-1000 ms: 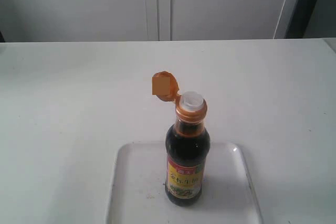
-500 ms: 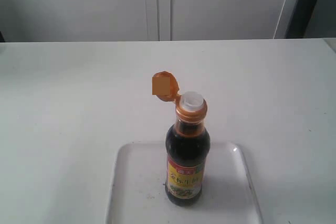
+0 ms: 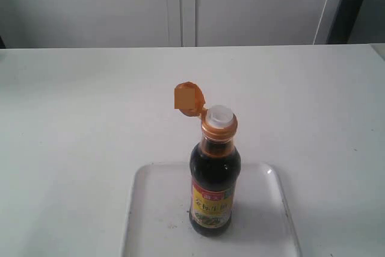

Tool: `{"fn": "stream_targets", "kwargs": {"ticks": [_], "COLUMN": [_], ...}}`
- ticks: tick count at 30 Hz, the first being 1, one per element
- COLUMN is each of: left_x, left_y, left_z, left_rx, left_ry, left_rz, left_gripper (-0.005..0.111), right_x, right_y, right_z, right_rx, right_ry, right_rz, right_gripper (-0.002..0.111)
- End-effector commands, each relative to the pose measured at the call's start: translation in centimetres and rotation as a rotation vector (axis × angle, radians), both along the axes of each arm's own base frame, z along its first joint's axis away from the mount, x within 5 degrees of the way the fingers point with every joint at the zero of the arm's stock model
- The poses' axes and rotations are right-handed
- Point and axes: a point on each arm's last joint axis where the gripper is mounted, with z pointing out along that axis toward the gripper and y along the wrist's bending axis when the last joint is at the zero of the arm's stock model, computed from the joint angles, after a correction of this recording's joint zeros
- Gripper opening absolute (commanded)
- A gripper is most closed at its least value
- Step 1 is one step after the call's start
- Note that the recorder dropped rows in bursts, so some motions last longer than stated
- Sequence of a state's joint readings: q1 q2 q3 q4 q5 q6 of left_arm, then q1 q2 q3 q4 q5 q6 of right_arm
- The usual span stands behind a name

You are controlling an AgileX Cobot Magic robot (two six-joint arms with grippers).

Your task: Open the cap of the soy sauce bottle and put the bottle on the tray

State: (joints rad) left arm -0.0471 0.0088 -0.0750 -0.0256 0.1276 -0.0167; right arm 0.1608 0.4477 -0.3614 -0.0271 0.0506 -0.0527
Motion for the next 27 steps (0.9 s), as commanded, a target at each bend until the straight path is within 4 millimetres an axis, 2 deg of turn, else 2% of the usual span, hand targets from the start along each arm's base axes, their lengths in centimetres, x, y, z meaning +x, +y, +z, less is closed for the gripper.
{"fn": "stream_targets", "kwargs": {"ticks": [1,4,17,27], "left_x": [0.1,0.1,-0.1,-0.1], "left_y": [-0.1,-0.1,-0.3,-0.3], "left_z": [-1.7,-2.4,-3.2,-3.2], "left_rx": [-0.033,-0.043,-0.06,-0.06], "left_ry": [0.042,0.065,0.158,0.154], "left_rz": [-0.006,0.0,-0.01,-0.009], "left_gripper": [0.0,0.0,0.0,0.0], "right_x": [-0.1,-0.1,-0.1,-0.1], "right_y": [-0.1,-0.1,-0.1,-0.1], "right_z": [-0.1,-0.1,-0.1,-0.1], "right_rx": [0.006,0.006,0.006,0.006], "right_ry": [0.001,0.001,0.001,0.001], "right_rz": [-0.004,-0.004,-0.004,-0.004], "right_gripper": [0.0,0.0,0.0,0.0]}}
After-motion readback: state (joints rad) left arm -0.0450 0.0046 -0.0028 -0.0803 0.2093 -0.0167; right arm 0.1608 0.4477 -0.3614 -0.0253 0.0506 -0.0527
